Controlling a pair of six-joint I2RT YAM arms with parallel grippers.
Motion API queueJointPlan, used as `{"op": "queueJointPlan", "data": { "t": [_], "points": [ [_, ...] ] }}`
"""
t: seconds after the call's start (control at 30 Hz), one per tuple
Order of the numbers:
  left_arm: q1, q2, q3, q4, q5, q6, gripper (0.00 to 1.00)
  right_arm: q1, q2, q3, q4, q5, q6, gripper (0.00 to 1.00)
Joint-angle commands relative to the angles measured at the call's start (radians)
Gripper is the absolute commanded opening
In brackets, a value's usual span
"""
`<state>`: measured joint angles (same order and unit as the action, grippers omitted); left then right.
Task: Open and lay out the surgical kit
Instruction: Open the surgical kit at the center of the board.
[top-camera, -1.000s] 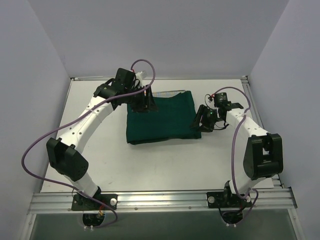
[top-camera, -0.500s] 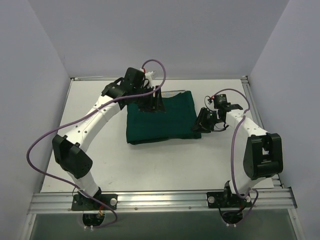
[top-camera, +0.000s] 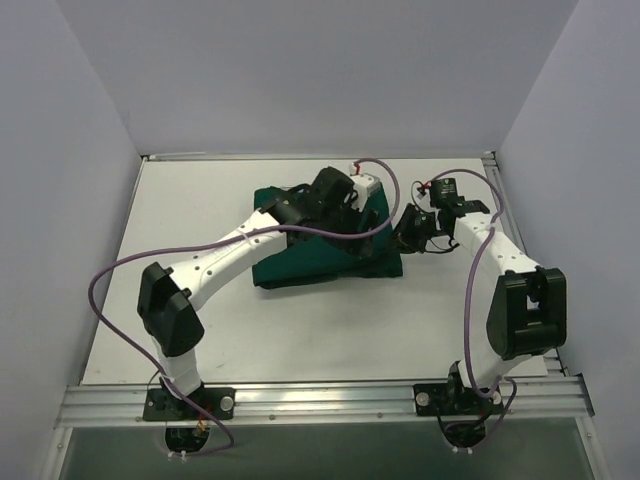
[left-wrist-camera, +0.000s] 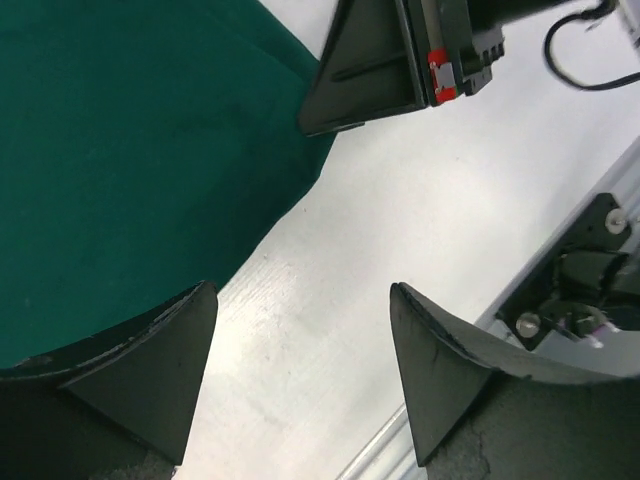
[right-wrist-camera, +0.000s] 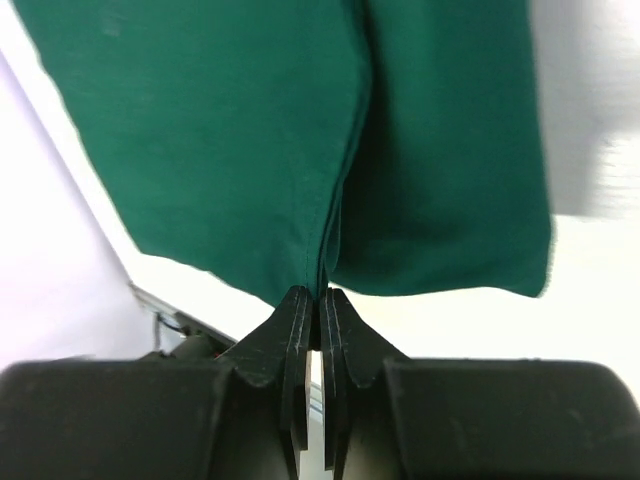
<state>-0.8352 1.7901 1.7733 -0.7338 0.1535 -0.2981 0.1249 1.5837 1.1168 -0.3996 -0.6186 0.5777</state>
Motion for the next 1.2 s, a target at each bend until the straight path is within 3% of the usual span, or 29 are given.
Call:
{"op": "queueJointPlan", "data": {
  "t": [0.0, 0.43, 0.53, 0.57, 0.67, 0.7, 0.77, 0.8, 0.9, 1.0, 1.17],
  "points": [
    [-0.031, 0.054, -0.002, 0.109, -0.081, 0.068, 0.79, 0.002, -0.048, 0.07, -0.036, -0.056, 0.059, 0.0],
    [-0.082, 0.198, 0.061, 0.117, -0.236, 0.089, 0.78, 0.004, -0.1, 0.038, 0.019, -0.118, 0.168, 0.0],
    [-0.081, 0.241, 0.109, 0.087, -0.256, 0.09, 0.66, 0.002, -0.108, 0.034, 0.033, -0.13, 0.188, 0.0],
    [-0.078, 0.253, 0.127, 0.076, -0.261, 0.091, 0.51, 0.002, -0.111, 0.034, 0.031, -0.132, 0.188, 0.0],
    [-0.073, 0.259, 0.144, 0.056, -0.285, 0.088, 0.22, 0.002, -0.11, 0.037, 0.025, -0.133, 0.183, 0.0],
    [-0.061, 0.259, 0.15, 0.051, -0.299, 0.088, 0.04, 0.001, -0.111, 0.037, 0.025, -0.133, 0.183, 0.01],
    [-0.038, 0.25, 0.152, 0.04, -0.304, 0.079, 0.02, 0.001, -0.108, 0.046, 0.022, -0.129, 0.176, 0.2],
    [-0.024, 0.227, 0.143, 0.037, -0.313, 0.076, 0.02, -0.002, -0.1, 0.058, 0.009, -0.119, 0.153, 0.41],
    [0.062, 0.143, 0.117, 0.011, -0.356, 0.031, 0.02, -0.013, -0.071, 0.165, -0.105, -0.012, 0.04, 0.68],
    [0.184, 0.022, 0.031, 0.008, -0.367, 0.01, 0.02, -0.016, -0.028, 0.296, -0.225, 0.117, -0.036, 0.75],
    [0.475, -0.156, -0.102, -0.058, -0.384, -0.009, 0.02, -0.01, 0.005, 0.347, -0.243, 0.129, -0.069, 0.76]
  ]
}}
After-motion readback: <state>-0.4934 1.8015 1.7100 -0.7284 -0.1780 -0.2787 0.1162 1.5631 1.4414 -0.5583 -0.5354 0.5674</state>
